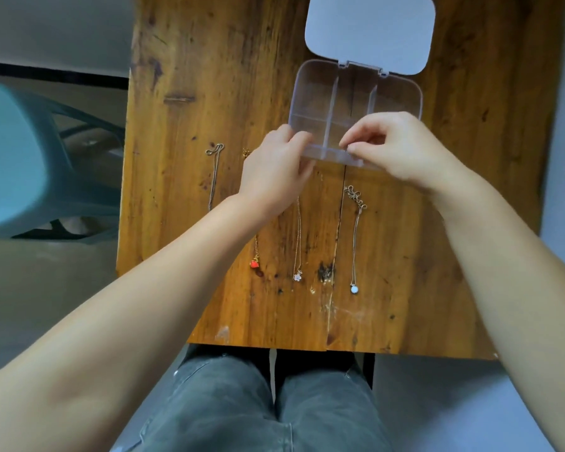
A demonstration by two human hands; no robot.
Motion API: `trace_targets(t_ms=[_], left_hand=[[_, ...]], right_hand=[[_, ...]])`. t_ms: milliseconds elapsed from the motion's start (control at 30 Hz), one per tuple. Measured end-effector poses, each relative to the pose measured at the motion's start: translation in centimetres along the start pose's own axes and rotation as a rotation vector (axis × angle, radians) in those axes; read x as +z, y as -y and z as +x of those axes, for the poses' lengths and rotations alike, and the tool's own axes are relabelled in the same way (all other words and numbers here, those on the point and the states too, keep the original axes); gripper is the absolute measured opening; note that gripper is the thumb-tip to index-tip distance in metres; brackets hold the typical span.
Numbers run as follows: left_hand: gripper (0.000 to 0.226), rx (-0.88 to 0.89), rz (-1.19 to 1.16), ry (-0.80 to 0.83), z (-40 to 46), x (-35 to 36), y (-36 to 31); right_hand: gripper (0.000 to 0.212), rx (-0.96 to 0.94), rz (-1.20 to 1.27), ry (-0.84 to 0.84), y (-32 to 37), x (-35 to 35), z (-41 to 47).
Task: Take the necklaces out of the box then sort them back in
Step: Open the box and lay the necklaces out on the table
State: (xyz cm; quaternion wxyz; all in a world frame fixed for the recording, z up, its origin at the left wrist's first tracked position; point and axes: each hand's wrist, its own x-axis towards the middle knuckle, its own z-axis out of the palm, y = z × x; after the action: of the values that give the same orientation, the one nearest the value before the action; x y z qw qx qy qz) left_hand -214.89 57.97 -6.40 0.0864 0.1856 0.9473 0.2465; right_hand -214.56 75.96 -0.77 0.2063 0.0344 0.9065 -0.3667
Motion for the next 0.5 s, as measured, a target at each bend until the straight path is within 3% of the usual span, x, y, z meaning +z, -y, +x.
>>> trace_targets(t_ms=[100, 200, 333, 500], left_hand=[[0.042, 0.158, -0.117, 0.003, -0.3, -0.5, -2.6], [0.025, 0.202, -0.369, 0.155, -0.2, -0.8, -5.8], [0.020, 0.061, -0.508, 0.325, -0.2, -0.4, -7.7], [0.028, 0.008, -0.587, 0.340, 0.3, 0.5, -8.9]], right_hand=[[0.010, 0.020, 0.459, -0.052, -0.4, -1.1, -2.9], [0.012, 0.034, 0.758, -0.085, -1.8, -1.6, -5.6], [0.012, 0.117, 0.914, -0.182, -5.1, -1.9, -8.7], [0.017, 0.210, 1.063, -0.247, -9.4, -2.2, -12.8]])
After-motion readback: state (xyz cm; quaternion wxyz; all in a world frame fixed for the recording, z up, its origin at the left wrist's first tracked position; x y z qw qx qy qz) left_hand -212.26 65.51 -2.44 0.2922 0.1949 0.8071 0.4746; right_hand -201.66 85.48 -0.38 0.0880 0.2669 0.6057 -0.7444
